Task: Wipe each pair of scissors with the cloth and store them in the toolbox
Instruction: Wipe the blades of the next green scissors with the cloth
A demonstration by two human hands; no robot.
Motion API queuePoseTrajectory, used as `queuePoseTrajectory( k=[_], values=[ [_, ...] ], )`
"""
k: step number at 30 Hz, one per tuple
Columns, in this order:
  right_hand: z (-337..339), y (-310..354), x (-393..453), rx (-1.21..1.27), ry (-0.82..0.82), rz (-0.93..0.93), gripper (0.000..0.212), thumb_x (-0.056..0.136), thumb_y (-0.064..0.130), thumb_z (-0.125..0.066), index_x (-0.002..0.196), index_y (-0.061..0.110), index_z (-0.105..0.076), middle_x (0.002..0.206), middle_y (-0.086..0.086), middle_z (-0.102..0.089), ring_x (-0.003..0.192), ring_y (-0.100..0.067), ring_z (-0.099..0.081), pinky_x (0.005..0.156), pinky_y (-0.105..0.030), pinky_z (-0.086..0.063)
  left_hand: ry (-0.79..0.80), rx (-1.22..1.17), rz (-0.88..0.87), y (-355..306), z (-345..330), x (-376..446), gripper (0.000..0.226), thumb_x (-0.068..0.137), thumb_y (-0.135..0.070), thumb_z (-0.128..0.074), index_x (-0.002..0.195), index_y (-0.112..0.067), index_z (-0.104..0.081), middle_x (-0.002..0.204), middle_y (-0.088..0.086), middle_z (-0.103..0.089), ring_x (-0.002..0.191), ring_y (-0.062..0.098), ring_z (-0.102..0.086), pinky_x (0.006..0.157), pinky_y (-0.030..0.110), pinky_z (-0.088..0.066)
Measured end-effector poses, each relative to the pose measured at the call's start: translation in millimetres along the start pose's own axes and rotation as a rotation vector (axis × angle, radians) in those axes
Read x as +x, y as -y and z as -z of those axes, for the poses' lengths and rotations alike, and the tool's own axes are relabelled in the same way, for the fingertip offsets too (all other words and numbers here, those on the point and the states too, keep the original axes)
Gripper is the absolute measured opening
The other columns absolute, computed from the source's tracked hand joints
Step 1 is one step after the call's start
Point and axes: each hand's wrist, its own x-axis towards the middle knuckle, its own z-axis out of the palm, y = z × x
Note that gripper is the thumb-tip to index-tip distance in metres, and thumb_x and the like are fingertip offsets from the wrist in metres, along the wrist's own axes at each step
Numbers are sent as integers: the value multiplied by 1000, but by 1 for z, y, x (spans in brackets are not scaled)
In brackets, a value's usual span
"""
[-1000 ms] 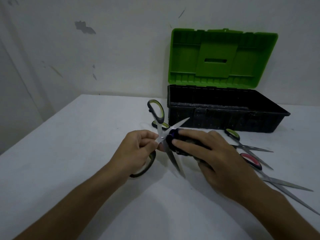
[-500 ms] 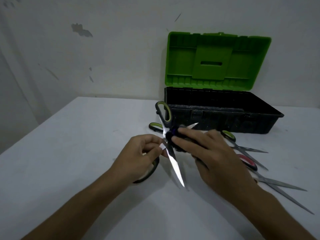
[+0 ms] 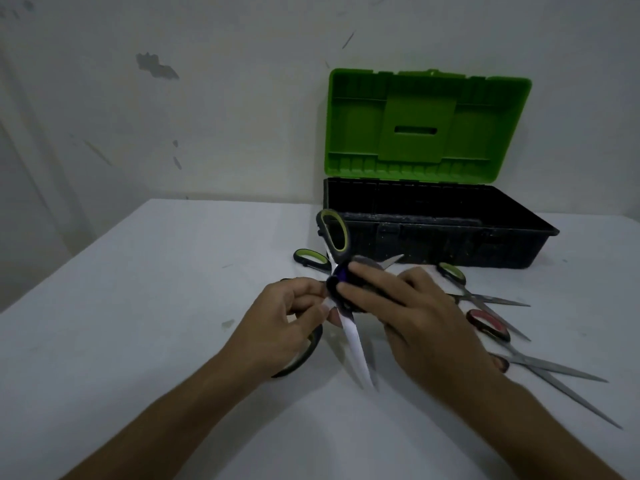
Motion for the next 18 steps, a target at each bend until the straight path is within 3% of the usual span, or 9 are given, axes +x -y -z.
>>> queuePoseTrajectory(
  k=[2,4,6,9,13,16,18],
  values=[
    [-2,-10,1,5,-39,-100,71,72,-16,-67,132,21,-61,142,2,-54,82,-23,-46,68,-37,-49,10,-48,-4,-5,4,0,15,95,-4,-56,104,-4,-68,85,8,-76,51,-7,-62,57,4,-45],
    [3,-26,-2,-26,-116,-262,73,72,-19,-65,134,19,-59,141,1,-54,84,-25,-46,70,-41,-50,9,-88,5,-9,7,-1,15,95,-3,-54,103,-1,-67,86,14,-75,38,-9,-51,44,1,-37],
    [10,-35,-8,-64,-189,-359,74,72,-21,-64,136,15,-56,140,-2,-54,87,-27,-46,74,-41,-50,10,-94,8,-8,7,0,15,96,-2,-53,103,0,-67,88,16,-75,37,-7,-49,41,2,-37],
    [17,-25,-8,-35,-251,-293,68,75,-20,-60,135,12,-58,139,-6,-54,92,-29,-49,82,-37,-45,13,-55,5,-7,3,3,15,95,-3,-54,103,-3,-67,88,14,-76,38,-7,-51,42,2,-36],
    [4,-1,1,16,-83,-87,63,78,-13,-60,133,19,-60,137,-3,-56,92,-28,-54,78,-38,-49,13,7,-36,-5,-1,0,13,94,-9,-59,101,-11,-70,83,3,-78,62,-4,-67,63,7,-45],
    [0,-12,-1,14,-84,-220,69,73,-16,-64,133,18,-60,136,-3,-56,90,-27,-51,75,-41,-51,36,-64,14,-6,2,-1,16,94,-8,-56,105,-5,-68,87,13,-76,42,-9,-56,47,3,-41],
    [7,-24,-6,-18,-141,-355,73,72,-18,-65,136,17,-56,136,-5,-55,92,-27,-49,80,-40,-50,62,-106,57,-7,3,-2,16,94,-8,-58,108,-6,-66,90,12,-76,41,-8,-54,43,5,-40]
  ],
)
